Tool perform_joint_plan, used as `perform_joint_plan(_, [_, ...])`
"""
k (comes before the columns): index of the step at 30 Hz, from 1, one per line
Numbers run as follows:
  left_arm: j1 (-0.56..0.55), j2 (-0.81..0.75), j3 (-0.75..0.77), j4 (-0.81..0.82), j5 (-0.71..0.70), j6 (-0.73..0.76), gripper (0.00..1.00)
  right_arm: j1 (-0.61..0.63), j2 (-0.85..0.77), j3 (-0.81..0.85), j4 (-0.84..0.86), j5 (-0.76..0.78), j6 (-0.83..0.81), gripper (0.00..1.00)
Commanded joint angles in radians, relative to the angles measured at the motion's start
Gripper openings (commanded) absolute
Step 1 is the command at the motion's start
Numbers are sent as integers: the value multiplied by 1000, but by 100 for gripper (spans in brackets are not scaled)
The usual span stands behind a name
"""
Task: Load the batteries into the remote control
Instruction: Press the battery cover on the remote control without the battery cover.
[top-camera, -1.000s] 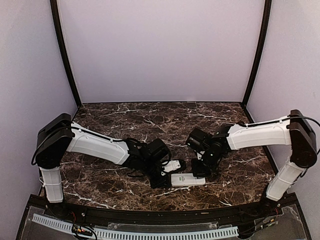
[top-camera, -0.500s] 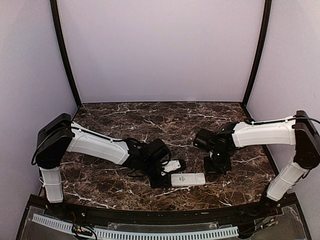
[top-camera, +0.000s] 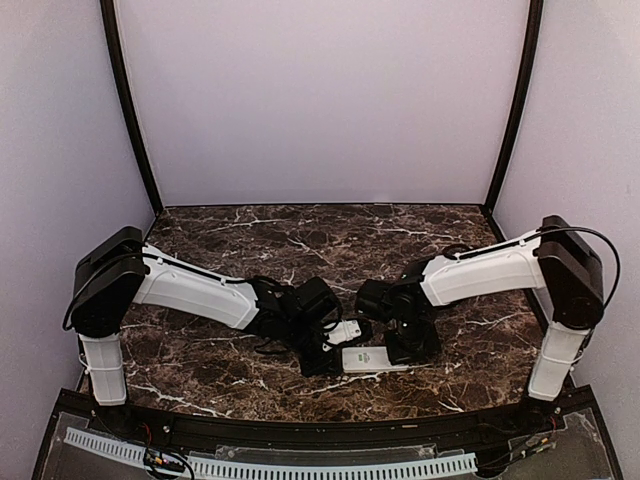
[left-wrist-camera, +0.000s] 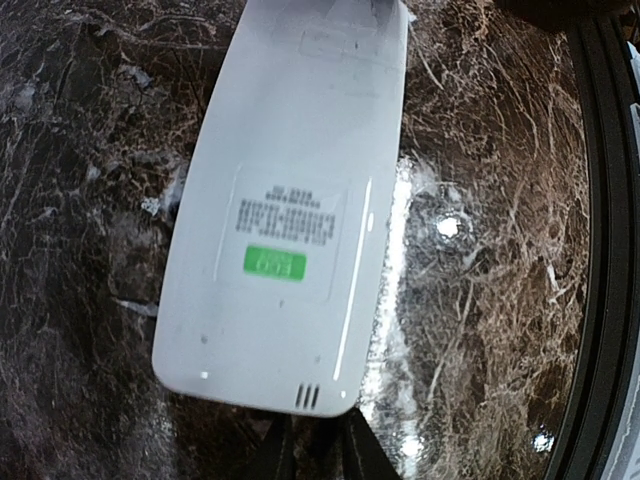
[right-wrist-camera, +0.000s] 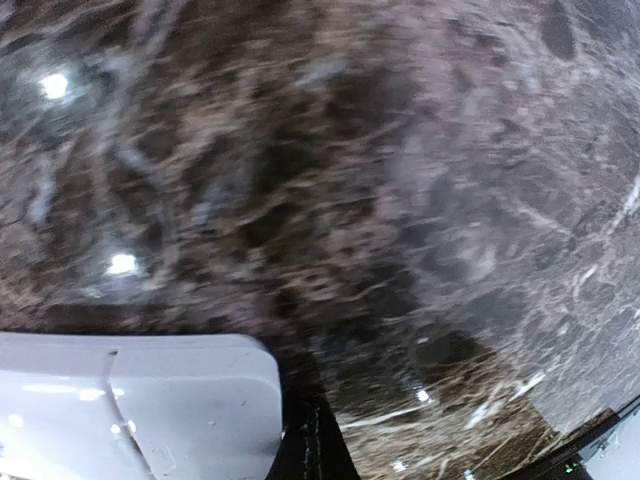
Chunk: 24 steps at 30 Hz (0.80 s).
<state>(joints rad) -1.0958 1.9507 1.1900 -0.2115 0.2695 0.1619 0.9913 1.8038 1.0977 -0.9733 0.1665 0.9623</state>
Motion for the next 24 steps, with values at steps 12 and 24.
perform_joint_plan(12, [0, 8, 10, -38, 13, 8, 17, 67, 41, 77, 82, -68, 26, 0])
perform_joint_plan(24, [1, -59, -4, -44, -13, 25, 20, -53, -309, -14, 26, 80, -238, 15])
